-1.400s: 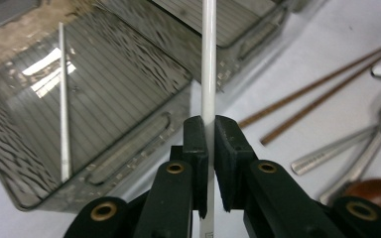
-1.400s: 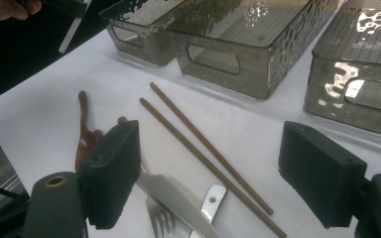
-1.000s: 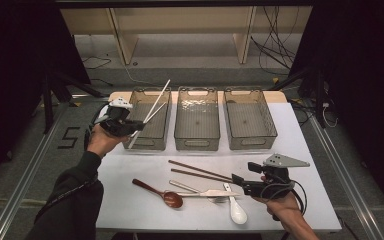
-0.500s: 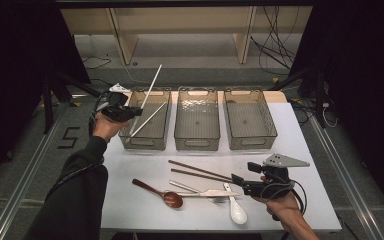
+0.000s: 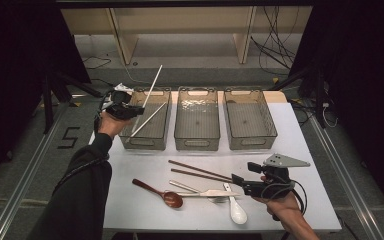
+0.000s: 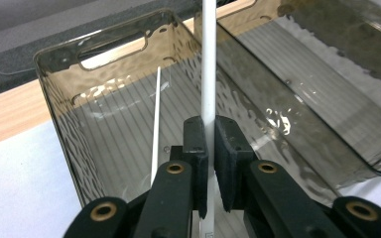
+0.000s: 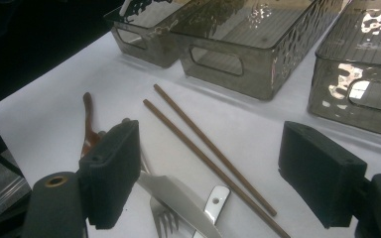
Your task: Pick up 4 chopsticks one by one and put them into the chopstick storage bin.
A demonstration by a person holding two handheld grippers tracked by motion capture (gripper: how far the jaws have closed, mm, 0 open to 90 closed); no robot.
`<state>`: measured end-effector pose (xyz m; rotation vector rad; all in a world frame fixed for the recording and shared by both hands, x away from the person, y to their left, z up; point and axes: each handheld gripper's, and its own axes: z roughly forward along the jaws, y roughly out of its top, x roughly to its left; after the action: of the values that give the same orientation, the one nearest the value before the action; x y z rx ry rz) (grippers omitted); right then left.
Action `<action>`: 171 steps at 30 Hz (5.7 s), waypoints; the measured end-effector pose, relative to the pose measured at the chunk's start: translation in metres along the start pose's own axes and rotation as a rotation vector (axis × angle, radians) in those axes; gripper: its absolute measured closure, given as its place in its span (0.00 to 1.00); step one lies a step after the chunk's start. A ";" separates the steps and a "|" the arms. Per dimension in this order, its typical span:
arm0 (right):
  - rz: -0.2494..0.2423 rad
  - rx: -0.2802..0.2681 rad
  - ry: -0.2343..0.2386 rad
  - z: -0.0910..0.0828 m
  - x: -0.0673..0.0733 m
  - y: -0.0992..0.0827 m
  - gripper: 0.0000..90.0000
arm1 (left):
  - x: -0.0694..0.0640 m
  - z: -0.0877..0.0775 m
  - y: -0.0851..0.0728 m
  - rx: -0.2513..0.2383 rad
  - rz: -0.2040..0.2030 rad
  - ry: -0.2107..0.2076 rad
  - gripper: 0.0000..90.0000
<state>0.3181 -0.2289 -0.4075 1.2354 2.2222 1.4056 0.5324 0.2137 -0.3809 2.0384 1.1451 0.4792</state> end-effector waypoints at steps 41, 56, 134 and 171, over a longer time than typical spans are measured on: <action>-0.003 0.002 -0.005 0.001 0.000 0.000 0.28 | -0.040 -0.018 -0.018 0.011 0.107 -0.088 0.48; -0.008 0.005 -0.009 0.001 0.000 0.000 0.28 | -0.106 -0.030 -0.031 0.019 0.290 -0.254 0.26; -0.006 0.000 -0.004 -0.001 0.000 0.000 0.28 | -0.187 0.059 -0.064 0.506 0.762 -0.433 0.86; -0.002 -0.011 -0.010 -0.003 -0.002 0.001 0.28 | -0.177 0.031 -0.045 0.355 0.647 -0.443 0.93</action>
<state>0.3178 -0.2321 -0.4055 1.2330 2.2055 1.4059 0.4318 0.0661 -0.4291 2.6468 0.2999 0.1044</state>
